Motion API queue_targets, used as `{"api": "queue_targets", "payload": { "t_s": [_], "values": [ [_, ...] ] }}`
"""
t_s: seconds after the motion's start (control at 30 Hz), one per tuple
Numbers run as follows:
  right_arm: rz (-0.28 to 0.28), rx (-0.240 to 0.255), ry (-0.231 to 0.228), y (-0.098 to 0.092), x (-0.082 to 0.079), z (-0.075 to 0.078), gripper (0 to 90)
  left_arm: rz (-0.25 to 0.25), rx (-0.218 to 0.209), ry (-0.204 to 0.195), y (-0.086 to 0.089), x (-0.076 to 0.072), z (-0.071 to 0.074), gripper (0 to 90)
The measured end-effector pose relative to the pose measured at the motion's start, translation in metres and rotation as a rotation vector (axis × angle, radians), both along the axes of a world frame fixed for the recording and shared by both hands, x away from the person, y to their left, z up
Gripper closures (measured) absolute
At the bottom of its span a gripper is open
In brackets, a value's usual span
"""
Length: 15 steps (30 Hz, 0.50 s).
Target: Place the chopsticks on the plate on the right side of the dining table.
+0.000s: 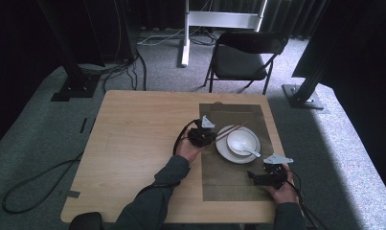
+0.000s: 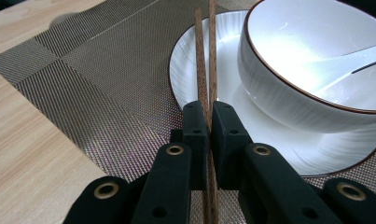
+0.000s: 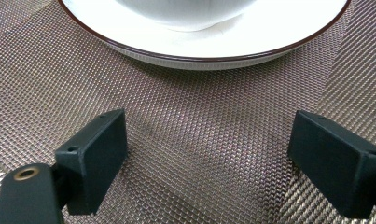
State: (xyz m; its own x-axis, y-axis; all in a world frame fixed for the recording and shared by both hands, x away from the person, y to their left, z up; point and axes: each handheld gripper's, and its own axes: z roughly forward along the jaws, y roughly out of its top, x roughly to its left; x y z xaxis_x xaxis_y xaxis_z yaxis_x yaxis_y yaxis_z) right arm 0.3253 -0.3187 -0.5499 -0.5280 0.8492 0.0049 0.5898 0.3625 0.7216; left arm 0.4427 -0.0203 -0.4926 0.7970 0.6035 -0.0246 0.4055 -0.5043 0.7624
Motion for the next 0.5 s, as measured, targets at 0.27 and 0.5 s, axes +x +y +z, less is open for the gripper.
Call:
{"api": "queue_targets", "payload": {
  "t_s": [0.27, 0.5],
  "values": [
    [0.000, 0.000, 0.000, 0.000, 0.000, 0.000, 11.5, -0.006, 0.014, 0.021, -0.005, 0.007, -0.004, 85.2],
    [0.000, 0.000, 0.000, 0.000, 0.000, 0.000, 11.5, -0.031, -0.003, 0.024, -0.008, 0.014, -0.005, 85.1]
  ]
}}
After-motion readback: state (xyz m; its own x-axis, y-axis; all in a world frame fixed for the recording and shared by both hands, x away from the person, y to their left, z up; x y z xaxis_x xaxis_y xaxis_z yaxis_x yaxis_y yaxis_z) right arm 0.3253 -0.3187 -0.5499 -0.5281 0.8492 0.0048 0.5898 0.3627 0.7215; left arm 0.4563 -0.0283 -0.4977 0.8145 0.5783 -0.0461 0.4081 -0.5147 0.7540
